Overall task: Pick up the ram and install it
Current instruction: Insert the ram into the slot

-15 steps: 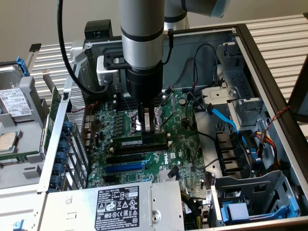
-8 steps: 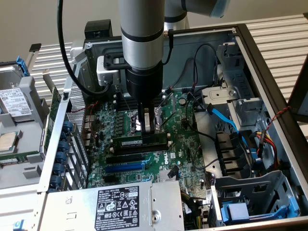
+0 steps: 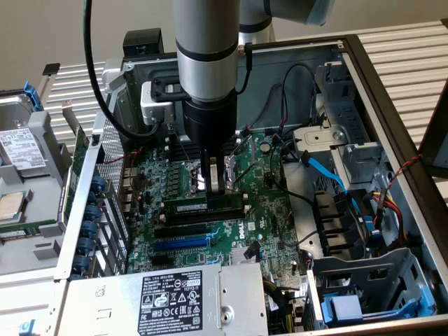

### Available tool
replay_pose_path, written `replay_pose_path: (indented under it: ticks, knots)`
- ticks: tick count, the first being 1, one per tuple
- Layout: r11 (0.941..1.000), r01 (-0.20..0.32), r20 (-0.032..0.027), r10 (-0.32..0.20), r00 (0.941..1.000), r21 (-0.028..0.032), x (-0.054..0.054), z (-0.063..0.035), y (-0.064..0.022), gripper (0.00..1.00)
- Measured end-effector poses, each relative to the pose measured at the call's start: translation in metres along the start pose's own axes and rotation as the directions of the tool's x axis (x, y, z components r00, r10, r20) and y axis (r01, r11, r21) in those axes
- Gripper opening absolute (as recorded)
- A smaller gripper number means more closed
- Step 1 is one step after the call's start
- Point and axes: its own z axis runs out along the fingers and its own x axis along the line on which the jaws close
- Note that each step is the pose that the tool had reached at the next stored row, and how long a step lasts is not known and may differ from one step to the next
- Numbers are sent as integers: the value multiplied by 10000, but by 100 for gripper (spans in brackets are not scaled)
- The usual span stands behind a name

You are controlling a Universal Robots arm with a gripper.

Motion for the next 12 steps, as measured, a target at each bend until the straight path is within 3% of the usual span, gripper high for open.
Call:
replay_pose_path:
  ticks: [12]
  knots:
    - [10000, 45, -3, -45, 10000, 12, 0, -6, -1, 14]
